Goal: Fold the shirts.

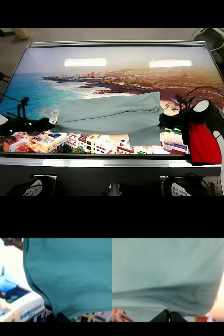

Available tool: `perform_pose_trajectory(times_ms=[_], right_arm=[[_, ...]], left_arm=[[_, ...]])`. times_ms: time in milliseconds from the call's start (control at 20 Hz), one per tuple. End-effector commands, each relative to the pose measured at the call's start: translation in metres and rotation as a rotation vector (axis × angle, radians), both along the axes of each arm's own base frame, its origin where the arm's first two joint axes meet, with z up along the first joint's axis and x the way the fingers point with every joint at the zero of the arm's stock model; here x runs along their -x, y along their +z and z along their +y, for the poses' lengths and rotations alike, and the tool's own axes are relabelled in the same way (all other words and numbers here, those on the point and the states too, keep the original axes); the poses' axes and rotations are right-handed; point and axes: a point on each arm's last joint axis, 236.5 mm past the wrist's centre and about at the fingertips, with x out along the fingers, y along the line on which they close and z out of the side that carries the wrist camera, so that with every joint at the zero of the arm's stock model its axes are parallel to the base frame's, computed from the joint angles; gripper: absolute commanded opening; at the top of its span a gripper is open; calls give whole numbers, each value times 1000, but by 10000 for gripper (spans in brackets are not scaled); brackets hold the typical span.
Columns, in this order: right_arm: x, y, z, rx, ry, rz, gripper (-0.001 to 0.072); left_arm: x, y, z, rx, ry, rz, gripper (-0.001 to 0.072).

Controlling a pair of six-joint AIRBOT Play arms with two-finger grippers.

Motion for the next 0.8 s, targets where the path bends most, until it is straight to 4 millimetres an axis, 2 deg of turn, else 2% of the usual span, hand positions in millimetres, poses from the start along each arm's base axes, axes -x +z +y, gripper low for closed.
perform_pose_trajectory(times_ms=[0, 50, 150, 250, 350, 450, 500, 550, 600, 650, 700, 750], right_arm=[[-81, 66, -12, 14, -73, -252, 14], [-109, 70, -14, -3, -104, -293, 14], [-156, 66, -8, -79, -143, -324, 14], [-188, 44, 6, -87, -109, -308, 15], [-206, 11, 11, -85, -159, -240, 16], [-210, -15, 14, -107, -205, -185, 18], [-208, -24, 15, -109, -204, -164, 75], [-205, -27, 14, -107, -189, -153, 341], [-200, -24, 12, -95, -130, -165, 608], [-190, -16, 8, -75, -51, -175, 681], [-180, -11, -5, -25, -2, -170, 684], [-168, -11, -29, 63, 25, -143, 706]], left_arm=[[-58, 51, 21, -48, 79, -175, 23], [-69, 42, 25, -40, 95, -151, 23], [-88, 10, 28, -4, 101, -59, 24], [-111, -15, 26, 56, 118, 0, 25], [-137, -28, 20, 136, 145, 26, 27], [-158, -38, 18, 187, 166, 34, 33], [-165, -42, 17, 212, 186, 46, 137], [-171, -43, 15, 238, 203, 53, 451], [-175, -38, 17, 249, 200, 46, 703], [-180, -28, 24, 235, 178, 11, 673], [-186, -14, 33, 225, 168, -31, 595], [-189, 2, 40, 220, 162, -61, 568]])
